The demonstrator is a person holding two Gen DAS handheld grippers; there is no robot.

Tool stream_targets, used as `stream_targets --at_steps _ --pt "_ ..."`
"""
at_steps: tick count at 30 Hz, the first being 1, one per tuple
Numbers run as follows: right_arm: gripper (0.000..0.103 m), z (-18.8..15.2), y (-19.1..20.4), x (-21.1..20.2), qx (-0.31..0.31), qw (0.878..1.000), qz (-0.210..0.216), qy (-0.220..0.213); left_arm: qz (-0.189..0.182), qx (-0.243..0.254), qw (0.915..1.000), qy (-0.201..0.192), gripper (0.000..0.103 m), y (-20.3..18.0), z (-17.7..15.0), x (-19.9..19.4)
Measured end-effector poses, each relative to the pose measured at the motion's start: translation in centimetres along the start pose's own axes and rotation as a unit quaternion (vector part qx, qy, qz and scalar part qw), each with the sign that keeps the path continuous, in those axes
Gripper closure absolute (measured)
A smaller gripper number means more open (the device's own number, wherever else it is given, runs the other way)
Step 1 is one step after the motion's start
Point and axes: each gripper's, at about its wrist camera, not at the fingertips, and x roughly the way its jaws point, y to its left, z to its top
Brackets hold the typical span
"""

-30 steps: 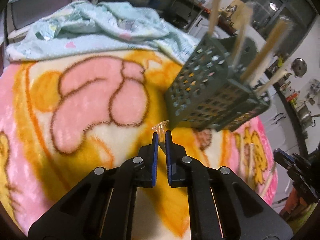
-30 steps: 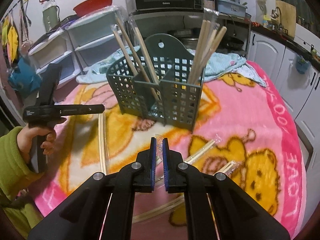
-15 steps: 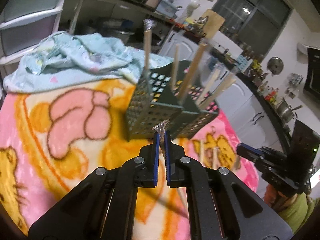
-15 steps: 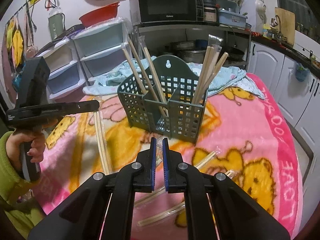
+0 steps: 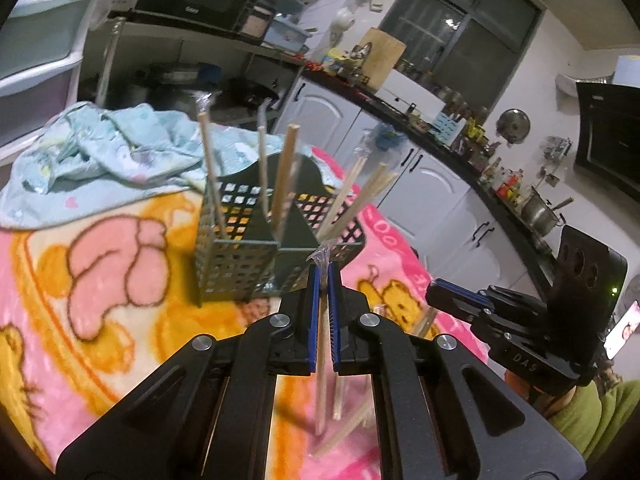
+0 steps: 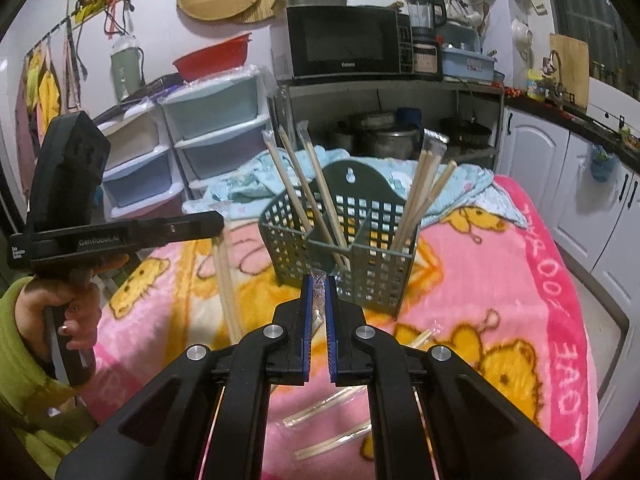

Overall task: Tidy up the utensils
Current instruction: 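Lift both held chopsticks upright toward the green caddy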

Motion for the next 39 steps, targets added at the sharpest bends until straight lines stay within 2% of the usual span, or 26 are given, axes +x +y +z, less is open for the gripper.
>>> stream_targets --at_steps 12,20,30,39 --pt "0.097 1.3 0.2 -1.6 0.0 1.0 -0.007 -0.029 -0.021 0.017 0.9993 -0.026 0.101 -1.8 1.3 -1.1" --pt "0.097 3.1 -0.2 -3.2 0.001 0.998 -0.02 -0.06 -0.034 0.032 0.9974 -0.055 0.101 -3.4 3.4 -2.2" --pt "0.097 7.0 -0.3 -5.3 -0.008 0.993 -0.032 -0.111 -0.042 0.064 0.9914 -0.106 0.101 -6.1 7.5 -3.7" --pt "0.097 11.0 -1.0 -5.7 -0.009 0.989 -0.045 -0.137 -0.025 0.069 0.9874 -0.14 0.101 -6.5 11.0 -4.7"
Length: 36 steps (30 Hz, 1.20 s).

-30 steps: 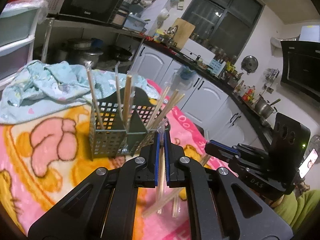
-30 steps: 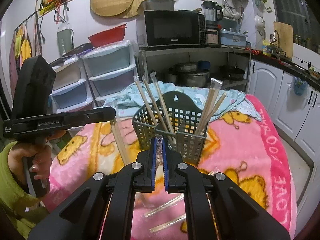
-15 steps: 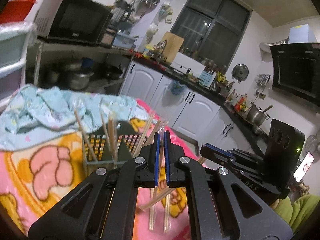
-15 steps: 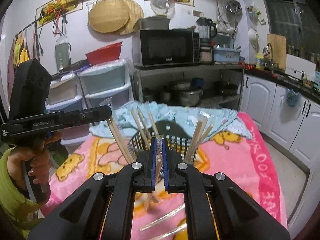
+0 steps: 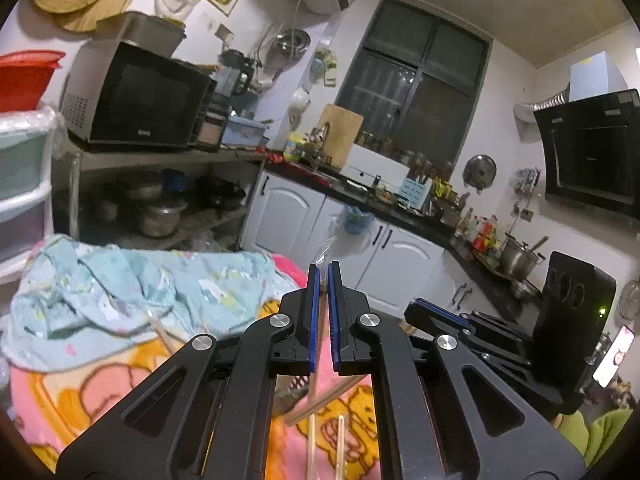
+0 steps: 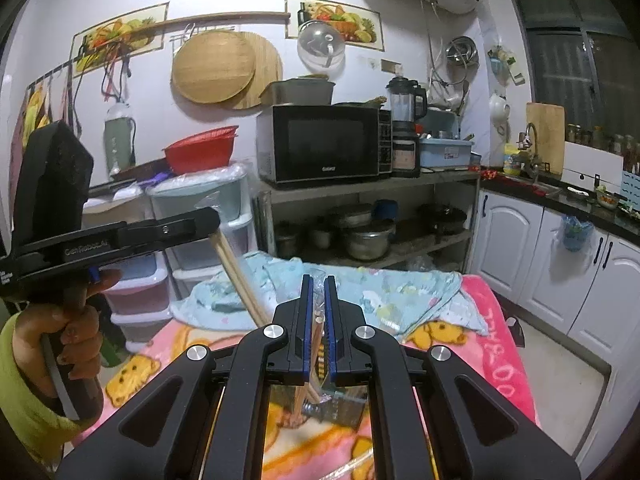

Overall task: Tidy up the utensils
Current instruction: 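Lift both held chopsticks upright toward the green caddy, then lower both held chopsticks into the caddy slots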

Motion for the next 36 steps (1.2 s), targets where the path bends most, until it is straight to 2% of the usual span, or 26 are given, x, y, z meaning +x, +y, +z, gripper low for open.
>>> stream_targets --at_steps 8,15,36 --pt "0.097 1.9 -1.1 0.7 0.012 1.0 -0.015 -0.017 0.031 0.023 0.9988 -0.031 0.101 -0.5 2.3 -0.2" --pt "0.097 2.8 -1.3 1.7 0.004 0.999 -0.033 -0.022 0.056 0.039 0.997 -0.037 0.101 -0.2 3.2 0.7" --pt "0.097 2.2 -3.3 4.5 0.042 0.998 -0.047 -0.013 0.093 0.056 0.994 -0.014 0.101 1.3 0.2 5.2"
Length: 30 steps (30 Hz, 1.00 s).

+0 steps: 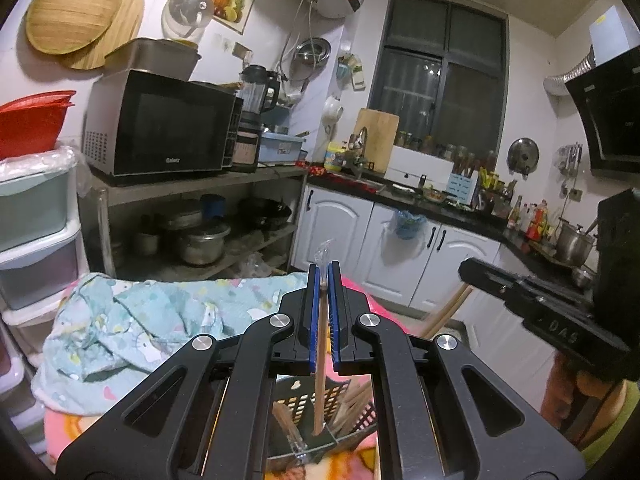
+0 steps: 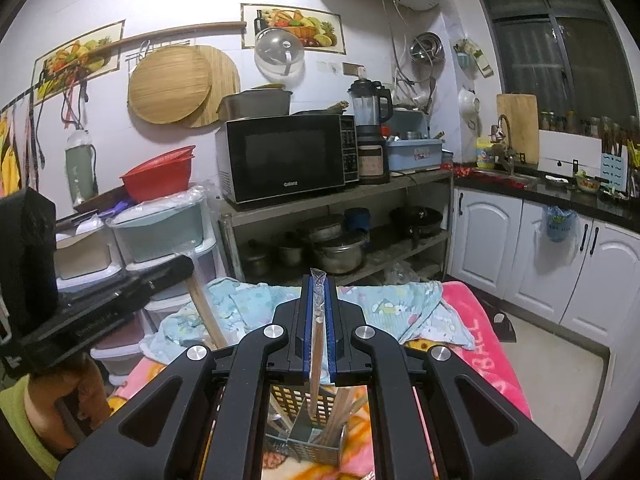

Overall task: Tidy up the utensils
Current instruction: 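Lower both held chopsticks into the caddy slots, then open both tools to release the chopsticks into the caddy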

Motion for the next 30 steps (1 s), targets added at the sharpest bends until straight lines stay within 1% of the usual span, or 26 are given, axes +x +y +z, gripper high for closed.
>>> stream_targets --at_steps 11,17,19,21,22,23,24,25,26,27,30 --pt "0.097 -1.5 -0.5 1.9 0.011 1.0 0.001 0.016 0.01 -0.009 0.9997 0.023 0.101 0.8 -2.0 1.9" --pt "0.096 -2.4 -0.6 2.9 0.021 0.999 0.004 0.026 0.015 -0.014 0.9989 0.043 0.1 1.3 -2.9 2.5" --pt "0.094 -2.7 -0.7 3.3 0.027 0.999 0.008 0.031 0.018 -0.015 0.9985 0.049 0.093 1.3 -3.2 2.5" --pt "0.087 -3.0 -0.7 3.6 0.028 0.999 0.012 0.038 0.02 -0.016 0.9983 0.052 0.078 1.4 -3.4 2.3" --pt "0.079 -3.2 -0.7 3.6 0.027 0.999 0.01 0.039 0.021 -0.016 0.9982 0.054 0.076 1.5 -3.6 2.2" --pt "0.075 -3.4 -0.6 3.6 0.028 0.999 0.01 0.041 0.022 -0.017 0.9981 0.055 0.074 1.5 -3.7 2.1" --pt "0.074 -3.5 -0.6 3.6 0.029 0.999 0.011 0.043 0.023 -0.019 0.998 0.056 0.071 1.6 -3.8 1.9" --pt "0.071 -3.6 -0.7 3.5 0.033 0.998 0.013 0.044 0.023 -0.022 0.9979 0.057 0.068 1.7 -3.9 1.7" --pt "0.067 -3.7 -0.8 3.3 0.036 0.998 0.014 0.042 0.022 -0.024 0.9979 0.056 0.063 1.7 -3.9 1.5" --pt "0.065 -3.8 -0.9 3.1 0.038 0.998 0.013 0.04 0.022 -0.028 0.9979 0.055 0.06 1.7 -3.9 1.2" --pt "0.061 -4.0 -1.4 2.1 0.046 0.998 0.007 0.034 0.023 -0.029 0.9982 0.046 0.059 1.8 -3.8 0.1"
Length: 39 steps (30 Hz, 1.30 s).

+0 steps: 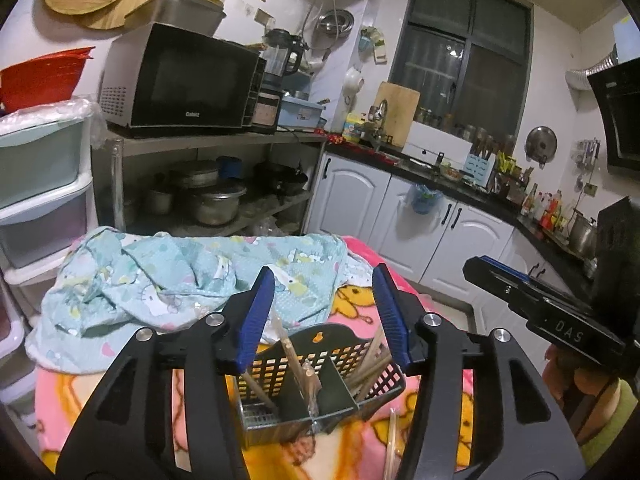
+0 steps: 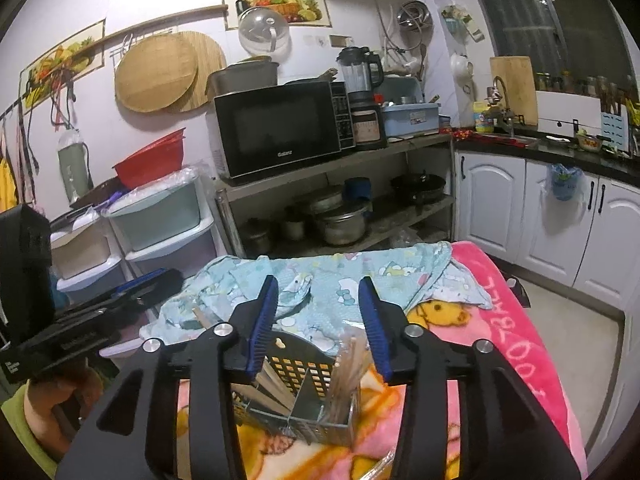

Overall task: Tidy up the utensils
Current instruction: 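Open both tools to release the chopsticks into the caddy, then move both open tools toward the last wrapped chopsticks on the blanket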

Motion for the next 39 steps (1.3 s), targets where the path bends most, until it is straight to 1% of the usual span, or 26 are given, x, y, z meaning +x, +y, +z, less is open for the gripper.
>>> stream_targets --at_steps 2,3,4,5,7,8,14,19,25,39 --pt "0.058 -0.1 -0.4 -0.5 0.006 1.0 -0.004 -0.002 0.003 0.0 1.0 -0.003 0.058 0.0 0.0 -0.5" --pt "0.058 -0.2 -0.7 -0.8 0.01 1.0 -0.005 -0.003 0.007 -0.002 1.0 -0.005 0.042 0.1 -0.1 -0.8" --pt "0.056 -0.3 -0.8 -1.1 0.012 1.0 -0.006 -0.004 0.011 -0.003 0.9999 -0.007 0.034 0.2 -0.2 -1.0" --pt "0.055 -0.4 -1.0 -1.3 0.014 1.0 -0.008 -0.004 0.016 -0.003 0.9998 -0.008 0.029 0.3 -0.3 -1.2" --pt "0.054 -0.7 -1.3 -1.9 0.016 1.0 -0.01 -0.004 0.017 -0.004 0.9998 -0.008 0.028 0.4 -0.5 -1.6" --pt "0.053 -0.8 -1.3 -2.0 0.016 1.0 -0.011 -0.003 0.018 -0.004 0.9998 -0.008 0.027 0.4 -0.5 -1.5" --pt "0.049 -1.7 -1.3 -3.4 0.006 1.0 -0.016 0.0 0.025 -0.007 0.9997 -0.004 0.011 0.6 -1.3 -2.9" --pt "0.046 -2.5 -1.1 -4.1 0.003 1.0 -0.014 0.004 0.027 -0.009 0.9996 0.003 0.011 0.6 -1.9 -3.8" --pt "0.045 -3.8 -1.3 -5.3 0.005 1.0 -0.014 0.014 0.027 -0.007 0.9995 0.013 0.011 0.5 -2.8 -4.3" --pt "0.042 -6.2 -1.7 -5.9 0.008 0.999 -0.025 0.046 0.023 -0.019 0.999 0.033 0.011 0.4 -5.8 -5.4"
